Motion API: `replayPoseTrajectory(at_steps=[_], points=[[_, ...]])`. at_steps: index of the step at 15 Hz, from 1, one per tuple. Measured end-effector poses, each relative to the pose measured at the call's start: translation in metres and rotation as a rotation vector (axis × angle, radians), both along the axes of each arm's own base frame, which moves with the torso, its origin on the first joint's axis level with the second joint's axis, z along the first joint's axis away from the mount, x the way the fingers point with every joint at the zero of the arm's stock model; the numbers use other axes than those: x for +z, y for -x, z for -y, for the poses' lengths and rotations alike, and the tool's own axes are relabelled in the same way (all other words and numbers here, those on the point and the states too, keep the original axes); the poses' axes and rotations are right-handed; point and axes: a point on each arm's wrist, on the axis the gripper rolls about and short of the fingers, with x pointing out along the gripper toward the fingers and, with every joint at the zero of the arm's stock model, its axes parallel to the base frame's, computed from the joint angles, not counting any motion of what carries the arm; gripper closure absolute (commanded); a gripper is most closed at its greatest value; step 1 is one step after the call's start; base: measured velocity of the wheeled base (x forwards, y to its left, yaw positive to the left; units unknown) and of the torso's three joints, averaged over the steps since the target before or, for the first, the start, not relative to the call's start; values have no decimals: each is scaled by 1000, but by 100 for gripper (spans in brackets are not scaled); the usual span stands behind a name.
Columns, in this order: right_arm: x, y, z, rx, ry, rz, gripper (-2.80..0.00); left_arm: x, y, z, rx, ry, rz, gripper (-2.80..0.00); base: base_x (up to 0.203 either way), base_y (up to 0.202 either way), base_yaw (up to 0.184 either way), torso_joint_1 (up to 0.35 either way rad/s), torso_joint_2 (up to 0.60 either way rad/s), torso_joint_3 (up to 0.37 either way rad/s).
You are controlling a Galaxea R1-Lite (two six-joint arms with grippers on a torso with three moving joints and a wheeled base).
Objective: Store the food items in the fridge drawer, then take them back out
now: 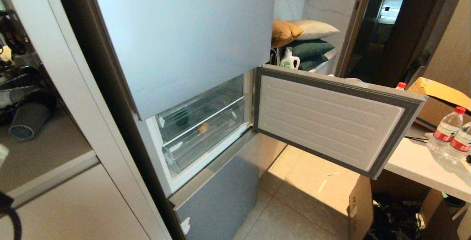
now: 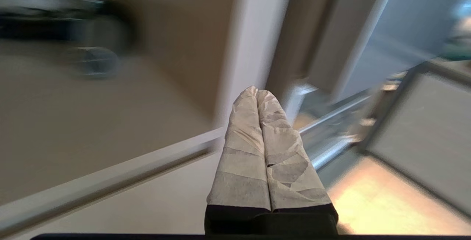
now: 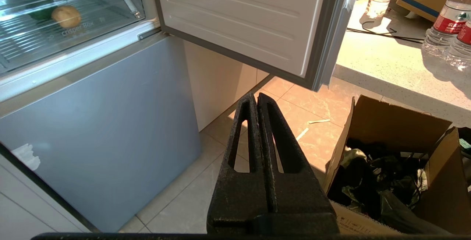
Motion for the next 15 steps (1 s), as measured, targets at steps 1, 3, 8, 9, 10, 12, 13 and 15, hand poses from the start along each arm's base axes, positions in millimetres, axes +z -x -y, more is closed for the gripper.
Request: replayPoseTrajectory(at_steps=[1,3,8,9,10,12,13,15], points=[[0,0,0,0,1,0,0,-5,12,-4,11,-17,-28,0,0,0,0,0,0,0],[0,0,0,0,0,0,0,-22,36,-6,-35,-55,-133,0,0,0,0,0,0,0],[0,0,0,0,0,0,0,-99,85,-1,-334,-130,-478,0,0,0,0,0,0,0],[0,0,0,0,1,0,0,-111,90,-2,-327,-145,-505,0,0,0,0,0,0,0],[0,0,0,0,1,0,0,-115,94,-2,-310,-164,-478,0,0,0,0,0,0,0],[0,0,0,0,6,0,0,-120,101,-2,-303,-215,-397,0,0,0,0,0,0,0],[0,0,0,0,4,0,0,-122,101,-2,-301,-235,-356,0,0,0,0,0,0,0],[0,0,0,1,5,0,0,-123,99,-1,-302,-245,-248,0,0,0,0,0,0,0]])
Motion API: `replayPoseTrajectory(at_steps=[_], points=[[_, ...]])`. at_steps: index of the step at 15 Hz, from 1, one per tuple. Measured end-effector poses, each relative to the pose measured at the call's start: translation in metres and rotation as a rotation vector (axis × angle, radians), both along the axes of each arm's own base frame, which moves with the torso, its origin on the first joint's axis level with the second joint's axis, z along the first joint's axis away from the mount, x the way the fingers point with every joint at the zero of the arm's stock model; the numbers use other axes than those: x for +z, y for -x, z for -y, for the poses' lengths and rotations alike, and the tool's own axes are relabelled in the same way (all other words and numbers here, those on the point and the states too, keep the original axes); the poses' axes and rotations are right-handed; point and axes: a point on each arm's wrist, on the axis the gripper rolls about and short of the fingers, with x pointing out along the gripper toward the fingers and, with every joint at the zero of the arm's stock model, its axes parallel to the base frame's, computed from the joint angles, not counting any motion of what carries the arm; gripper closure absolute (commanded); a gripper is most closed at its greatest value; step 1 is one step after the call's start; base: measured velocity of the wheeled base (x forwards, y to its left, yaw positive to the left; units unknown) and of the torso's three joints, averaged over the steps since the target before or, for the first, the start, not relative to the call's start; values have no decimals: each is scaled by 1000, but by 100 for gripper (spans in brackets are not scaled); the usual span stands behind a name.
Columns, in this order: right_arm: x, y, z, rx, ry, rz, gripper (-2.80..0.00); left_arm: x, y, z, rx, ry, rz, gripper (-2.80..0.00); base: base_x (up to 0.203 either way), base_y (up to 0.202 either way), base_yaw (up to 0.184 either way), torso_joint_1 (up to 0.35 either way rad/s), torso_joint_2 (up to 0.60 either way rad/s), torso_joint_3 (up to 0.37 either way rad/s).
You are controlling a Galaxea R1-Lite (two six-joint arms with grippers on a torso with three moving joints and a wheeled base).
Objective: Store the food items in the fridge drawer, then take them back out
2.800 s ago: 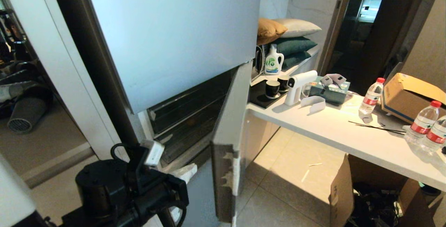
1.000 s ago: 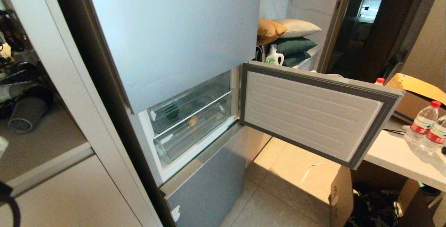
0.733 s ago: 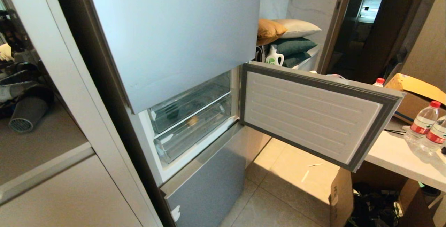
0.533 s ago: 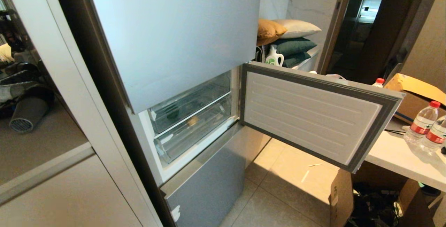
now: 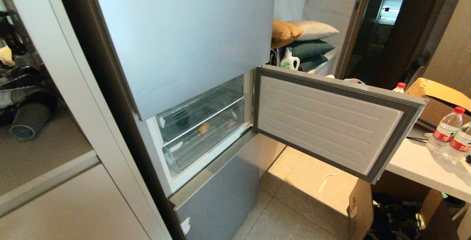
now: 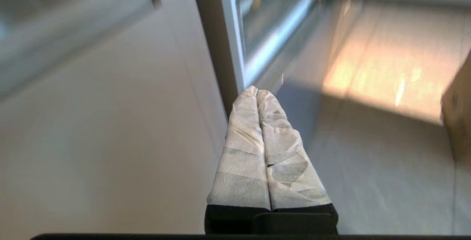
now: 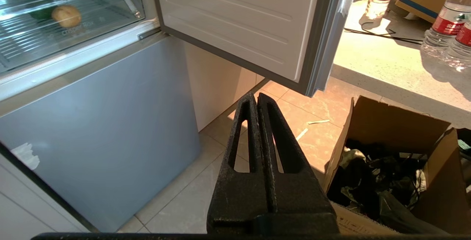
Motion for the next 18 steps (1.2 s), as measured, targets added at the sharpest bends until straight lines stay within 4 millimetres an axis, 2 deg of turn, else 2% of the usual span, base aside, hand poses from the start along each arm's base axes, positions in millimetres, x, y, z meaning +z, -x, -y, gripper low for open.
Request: replayPoseTrajectory(at_steps=[4,9,18], points=[[0,0,0,0,-1,0,0,0,0,0,-10,21,52,0,0,0,0,0,0,0],[0,0,0,0,-1,0,0,0,0,-1,43,136,59,0,0,0,0,-57,143,68],[0,0,0,-1,-2,0,0,0,0,-1,43,139,59,0,0,0,0,-101,223,118]])
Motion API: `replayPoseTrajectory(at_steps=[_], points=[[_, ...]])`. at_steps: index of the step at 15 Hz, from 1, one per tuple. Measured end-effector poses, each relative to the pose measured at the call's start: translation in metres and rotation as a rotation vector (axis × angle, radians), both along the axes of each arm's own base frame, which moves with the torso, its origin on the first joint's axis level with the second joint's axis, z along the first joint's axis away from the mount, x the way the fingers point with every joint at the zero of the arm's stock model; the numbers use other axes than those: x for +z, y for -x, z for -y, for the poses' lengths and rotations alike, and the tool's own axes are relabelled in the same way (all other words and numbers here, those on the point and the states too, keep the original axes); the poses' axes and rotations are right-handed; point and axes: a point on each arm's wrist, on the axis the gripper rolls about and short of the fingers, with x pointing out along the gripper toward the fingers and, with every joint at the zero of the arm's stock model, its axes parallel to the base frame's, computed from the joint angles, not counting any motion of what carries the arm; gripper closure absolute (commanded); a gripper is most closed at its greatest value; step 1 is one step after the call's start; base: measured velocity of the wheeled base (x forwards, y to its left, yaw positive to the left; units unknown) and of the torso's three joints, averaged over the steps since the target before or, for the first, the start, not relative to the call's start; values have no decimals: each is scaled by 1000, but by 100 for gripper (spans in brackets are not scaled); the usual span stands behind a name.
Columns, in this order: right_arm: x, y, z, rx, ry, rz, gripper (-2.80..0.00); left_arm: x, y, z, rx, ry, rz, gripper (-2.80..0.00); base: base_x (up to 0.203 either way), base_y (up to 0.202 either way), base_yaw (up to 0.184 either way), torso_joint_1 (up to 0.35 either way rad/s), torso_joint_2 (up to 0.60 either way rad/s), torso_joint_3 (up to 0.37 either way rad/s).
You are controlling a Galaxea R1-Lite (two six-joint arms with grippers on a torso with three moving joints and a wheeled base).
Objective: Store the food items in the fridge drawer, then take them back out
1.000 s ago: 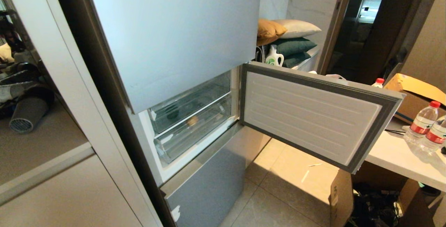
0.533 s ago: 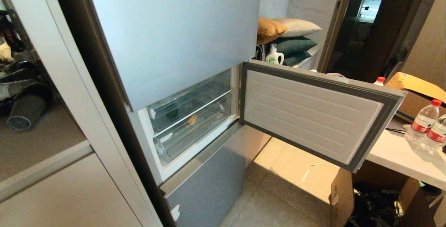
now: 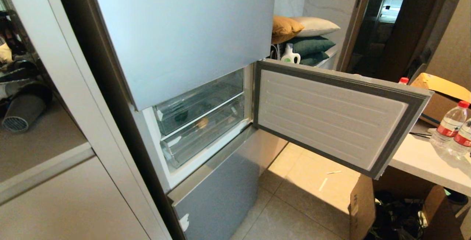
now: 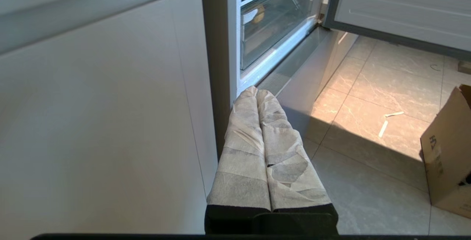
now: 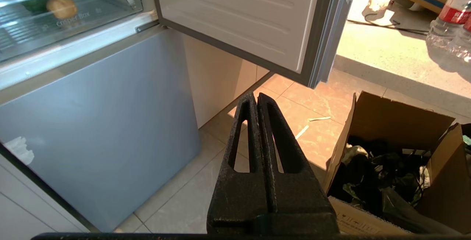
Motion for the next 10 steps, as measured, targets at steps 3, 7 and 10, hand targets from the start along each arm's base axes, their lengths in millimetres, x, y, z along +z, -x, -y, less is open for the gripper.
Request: replayPoseTrajectory(at_steps=[3,7,10], points=[[0,0,0,0,0,0,0,0,0,0,0,0,0,0,0,0,0,-143,299,166],[0,0,0,0,0,0,0,0,0,0,0,0,1,0,0,0,0,-140,306,164],[0,0,0,1,4,0,0,0,0,0,0,0,1,0,0,0,0,-141,316,171]])
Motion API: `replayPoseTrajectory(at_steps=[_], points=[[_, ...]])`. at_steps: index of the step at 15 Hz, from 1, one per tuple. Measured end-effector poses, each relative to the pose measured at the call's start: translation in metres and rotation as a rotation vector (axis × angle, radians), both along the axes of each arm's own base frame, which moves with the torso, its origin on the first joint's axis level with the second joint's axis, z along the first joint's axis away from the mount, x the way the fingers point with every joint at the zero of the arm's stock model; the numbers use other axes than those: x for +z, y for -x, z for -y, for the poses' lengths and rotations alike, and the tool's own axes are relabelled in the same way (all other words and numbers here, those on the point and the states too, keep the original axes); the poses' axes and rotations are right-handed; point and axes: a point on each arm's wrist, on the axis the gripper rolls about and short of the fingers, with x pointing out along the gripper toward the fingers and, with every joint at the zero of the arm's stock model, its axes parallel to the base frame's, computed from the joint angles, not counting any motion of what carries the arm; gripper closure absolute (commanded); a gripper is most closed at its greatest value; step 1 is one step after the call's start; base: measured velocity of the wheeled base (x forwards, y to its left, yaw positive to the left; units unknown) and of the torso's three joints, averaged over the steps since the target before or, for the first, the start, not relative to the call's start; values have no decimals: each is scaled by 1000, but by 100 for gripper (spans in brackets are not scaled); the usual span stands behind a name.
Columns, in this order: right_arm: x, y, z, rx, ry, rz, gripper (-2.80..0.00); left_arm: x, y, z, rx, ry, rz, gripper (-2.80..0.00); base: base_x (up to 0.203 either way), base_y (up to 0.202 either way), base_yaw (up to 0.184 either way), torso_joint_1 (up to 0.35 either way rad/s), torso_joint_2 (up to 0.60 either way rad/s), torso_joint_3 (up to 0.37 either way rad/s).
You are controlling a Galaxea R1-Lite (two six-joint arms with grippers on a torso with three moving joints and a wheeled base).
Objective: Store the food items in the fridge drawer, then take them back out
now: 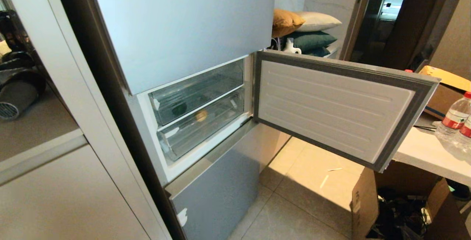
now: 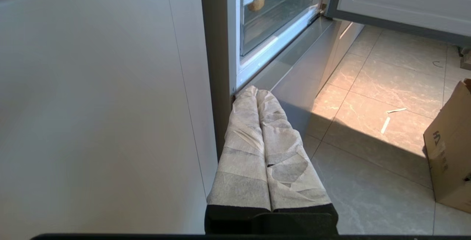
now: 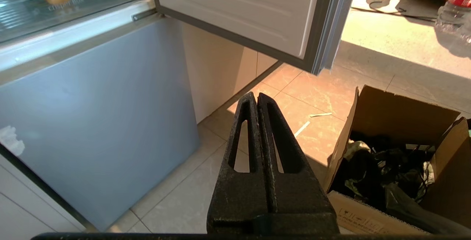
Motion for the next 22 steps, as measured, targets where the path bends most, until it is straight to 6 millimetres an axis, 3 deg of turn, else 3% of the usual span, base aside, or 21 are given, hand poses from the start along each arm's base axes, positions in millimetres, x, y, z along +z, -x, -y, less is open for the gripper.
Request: replayPoseTrajectory(at_steps=[12,22], points=[[0,0,0,0,-4,0,0,0,0,0,0,0,-2,0,0,0,0,-149,347,193],[0,0,0,0,-4,1,0,0,0,0,0,0,-2,0,0,0,0,-213,528,316]])
